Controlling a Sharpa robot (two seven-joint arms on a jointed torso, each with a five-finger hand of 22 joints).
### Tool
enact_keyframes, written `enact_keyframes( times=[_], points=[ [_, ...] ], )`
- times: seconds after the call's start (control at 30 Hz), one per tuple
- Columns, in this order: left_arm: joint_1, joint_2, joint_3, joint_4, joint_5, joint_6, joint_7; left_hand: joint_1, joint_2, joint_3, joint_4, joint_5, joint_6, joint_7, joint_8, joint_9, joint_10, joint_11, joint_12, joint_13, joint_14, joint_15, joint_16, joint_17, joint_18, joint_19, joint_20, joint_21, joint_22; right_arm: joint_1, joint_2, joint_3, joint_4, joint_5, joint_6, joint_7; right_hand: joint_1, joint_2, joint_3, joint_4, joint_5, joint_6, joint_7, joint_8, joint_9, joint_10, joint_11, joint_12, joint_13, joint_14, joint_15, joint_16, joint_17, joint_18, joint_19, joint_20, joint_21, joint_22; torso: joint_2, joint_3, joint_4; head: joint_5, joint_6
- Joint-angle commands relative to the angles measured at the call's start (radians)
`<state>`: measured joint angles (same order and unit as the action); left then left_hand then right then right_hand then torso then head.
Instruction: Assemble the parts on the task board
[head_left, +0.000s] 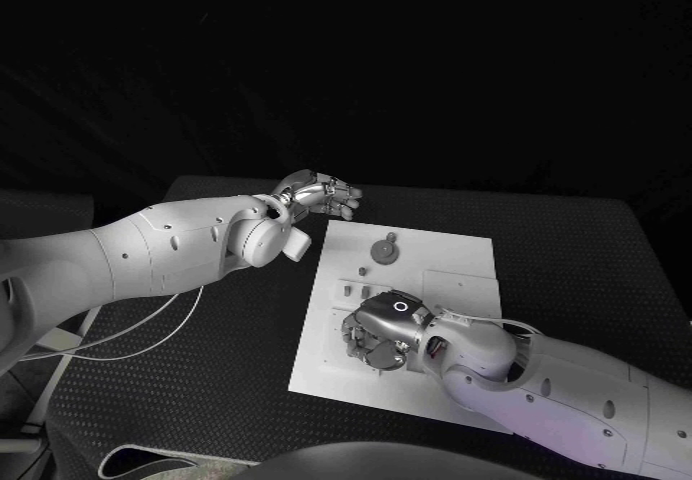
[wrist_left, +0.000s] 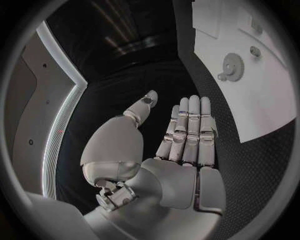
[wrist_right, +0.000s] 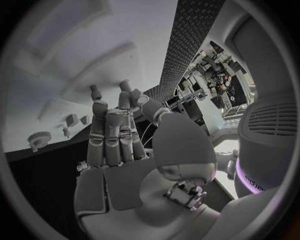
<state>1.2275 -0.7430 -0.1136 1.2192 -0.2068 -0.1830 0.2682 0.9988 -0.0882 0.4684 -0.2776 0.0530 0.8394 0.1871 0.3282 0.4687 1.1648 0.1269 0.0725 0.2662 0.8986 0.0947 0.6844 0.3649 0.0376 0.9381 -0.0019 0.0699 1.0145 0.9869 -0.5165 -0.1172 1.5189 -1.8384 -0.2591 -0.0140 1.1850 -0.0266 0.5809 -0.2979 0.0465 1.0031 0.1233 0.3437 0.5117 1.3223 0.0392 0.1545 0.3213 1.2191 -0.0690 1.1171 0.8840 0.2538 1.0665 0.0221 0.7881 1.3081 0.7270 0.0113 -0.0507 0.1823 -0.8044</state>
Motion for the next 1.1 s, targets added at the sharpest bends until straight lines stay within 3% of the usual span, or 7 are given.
enact_keyframes(
  times=[0.03, 0.53, 1.1],
  points=[
    [0.002, 0.000, 0.001, 0.002, 0.005, 0.016, 0.005, 0.000, 0.008, -0.006, 0.000, -0.002, -0.007, -0.003, 0.005, -0.001, 0.002, -0.004, 0.000, -0.002, 0.001, 0.004, -0.006, 0.001, -0.001, -0.002, 0.002, 0.000, -0.002, -0.002, -0.002, -0.002, -0.005, -0.003, 0.033, -0.003, 0.003, 0.005, 0.000, 0.003, 0.003, 0.017, -0.013, 0.017, 0.044, 0.002, -0.003, 0.000, 0.002, 0.002, -0.004, -0.005, 0.002, 0.008, 0.006, -0.002, 0.001, 0.010, 0.000, -0.0006, -0.0003, 0.002, -0.002],
    [0.002, -0.001, 0.001, 0.001, 0.005, 0.017, 0.004, 0.000, 0.008, -0.006, 0.000, -0.002, -0.007, -0.003, 0.006, -0.002, 0.001, -0.004, 0.000, -0.002, 0.001, 0.004, -0.007, 0.003, -0.001, -0.002, 0.002, 0.000, -0.002, -0.002, -0.008, -0.003, 0.011, 0.004, 0.029, -0.002, 0.002, 0.005, 0.000, 0.003, 0.003, 0.017, -0.012, 0.017, 0.045, 0.001, -0.003, 0.000, 0.003, 0.002, -0.004, -0.006, 0.002, 0.008, 0.006, -0.002, 0.001, 0.010, 0.000, 0.0002, 0.0000, 0.003, -0.006],
    [0.002, -0.002, 0.001, 0.003, 0.005, 0.018, 0.004, -0.001, 0.008, -0.006, 0.000, -0.002, -0.007, -0.003, 0.006, -0.003, 0.001, -0.004, 0.000, -0.002, 0.001, 0.005, -0.009, 0.005, -0.001, -0.003, 0.002, 0.000, -0.003, -0.002, -0.002, -0.003, -0.008, 0.005, 0.049, -0.012, 0.002, 0.005, 0.000, 0.003, 0.003, 0.017, -0.012, 0.016, 0.046, 0.001, -0.003, -0.001, 0.005, 0.001, -0.004, -0.006, 0.003, 0.008, 0.006, -0.002, 0.000, 0.010, -0.001, -0.0010, -0.0010, 0.003, -0.006]
  ],
)
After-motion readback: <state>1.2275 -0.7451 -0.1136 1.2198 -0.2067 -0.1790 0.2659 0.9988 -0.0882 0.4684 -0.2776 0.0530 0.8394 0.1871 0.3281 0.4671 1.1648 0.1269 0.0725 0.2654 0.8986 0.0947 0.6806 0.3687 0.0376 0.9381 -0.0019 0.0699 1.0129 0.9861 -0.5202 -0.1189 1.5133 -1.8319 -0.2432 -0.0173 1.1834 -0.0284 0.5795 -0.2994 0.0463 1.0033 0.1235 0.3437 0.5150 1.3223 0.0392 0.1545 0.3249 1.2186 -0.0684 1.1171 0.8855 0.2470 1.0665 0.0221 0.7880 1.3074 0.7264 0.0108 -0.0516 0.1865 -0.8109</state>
